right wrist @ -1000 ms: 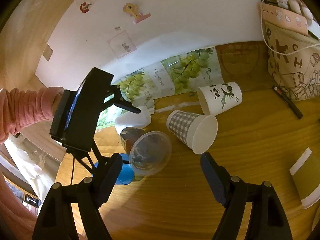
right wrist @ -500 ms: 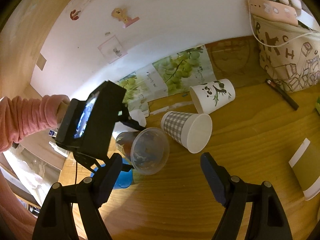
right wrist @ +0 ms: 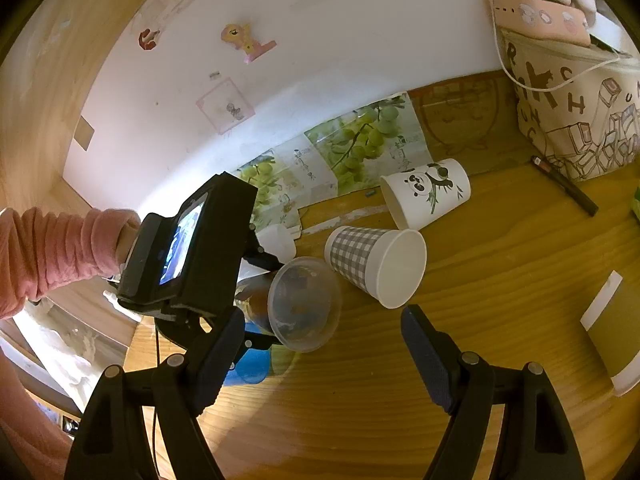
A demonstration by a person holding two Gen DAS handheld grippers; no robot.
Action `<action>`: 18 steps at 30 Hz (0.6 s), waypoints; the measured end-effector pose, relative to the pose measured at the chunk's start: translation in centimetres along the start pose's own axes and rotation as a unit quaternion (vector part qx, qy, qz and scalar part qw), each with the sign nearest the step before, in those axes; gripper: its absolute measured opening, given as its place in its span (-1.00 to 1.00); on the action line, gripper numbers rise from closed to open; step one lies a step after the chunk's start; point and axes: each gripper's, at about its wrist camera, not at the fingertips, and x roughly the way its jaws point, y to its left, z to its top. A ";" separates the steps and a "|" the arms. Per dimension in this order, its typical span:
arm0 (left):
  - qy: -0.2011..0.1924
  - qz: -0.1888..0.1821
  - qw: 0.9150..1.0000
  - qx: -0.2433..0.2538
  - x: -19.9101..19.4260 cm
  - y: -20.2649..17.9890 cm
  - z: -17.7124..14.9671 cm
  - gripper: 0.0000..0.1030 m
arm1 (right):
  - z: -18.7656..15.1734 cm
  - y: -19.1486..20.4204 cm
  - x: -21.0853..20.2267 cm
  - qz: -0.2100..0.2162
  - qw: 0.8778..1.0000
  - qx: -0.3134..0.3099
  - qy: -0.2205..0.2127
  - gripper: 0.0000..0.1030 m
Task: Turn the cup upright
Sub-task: 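Lift the brown cup with the left gripper and rotate it rim-up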
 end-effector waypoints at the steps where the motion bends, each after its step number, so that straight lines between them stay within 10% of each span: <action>1: 0.000 -0.005 1.000 -0.014 -0.1 0.2 -0.1 0.53 | 0.0 0.0 0.0 -0.001 1.000 0.001 0.000 0.57; 18: -0.005 -0.055 0.978 -0.200 -3.8 1.3 -2.1 0.52 | -0.9 -0.5 -1.6 0.007 0.999 0.044 -0.004 0.57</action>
